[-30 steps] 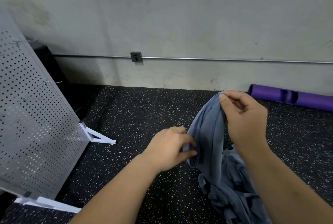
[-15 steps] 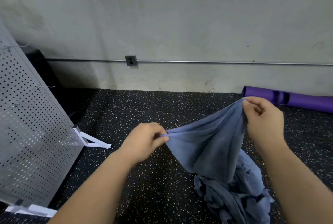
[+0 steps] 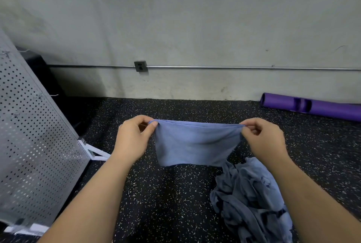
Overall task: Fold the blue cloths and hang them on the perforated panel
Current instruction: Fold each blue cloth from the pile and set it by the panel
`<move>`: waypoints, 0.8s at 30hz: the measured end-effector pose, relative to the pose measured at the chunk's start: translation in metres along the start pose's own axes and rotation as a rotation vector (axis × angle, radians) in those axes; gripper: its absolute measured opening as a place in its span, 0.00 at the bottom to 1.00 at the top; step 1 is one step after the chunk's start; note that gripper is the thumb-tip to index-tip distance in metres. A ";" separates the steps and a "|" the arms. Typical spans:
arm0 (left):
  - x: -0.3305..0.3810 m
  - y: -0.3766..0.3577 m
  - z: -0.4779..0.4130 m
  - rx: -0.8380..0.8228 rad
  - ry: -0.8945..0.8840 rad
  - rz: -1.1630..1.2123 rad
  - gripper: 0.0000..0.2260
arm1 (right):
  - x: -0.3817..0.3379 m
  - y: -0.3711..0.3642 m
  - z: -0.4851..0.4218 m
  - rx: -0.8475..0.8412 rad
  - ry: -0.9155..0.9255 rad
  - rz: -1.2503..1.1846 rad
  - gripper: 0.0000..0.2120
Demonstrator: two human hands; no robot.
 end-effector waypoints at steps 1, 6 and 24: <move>-0.001 0.003 -0.001 0.008 0.001 0.001 0.05 | -0.001 -0.004 0.000 -0.007 0.005 -0.022 0.08; -0.016 0.016 -0.012 -0.017 0.049 0.134 0.02 | -0.007 -0.017 -0.003 -0.066 0.059 -0.126 0.06; 0.000 0.037 0.001 -0.068 -0.090 -0.021 0.05 | -0.011 0.001 -0.008 -0.059 0.063 0.036 0.06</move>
Point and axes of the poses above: each hand's wrist, its own z-axis away from the middle knuckle, its own y-axis out of the back of the hand, x = y × z, the point moved 9 cm from there along -z, towards the middle knuckle, and after that the axes turned 14 degrees about y, right-handed, at the moved point
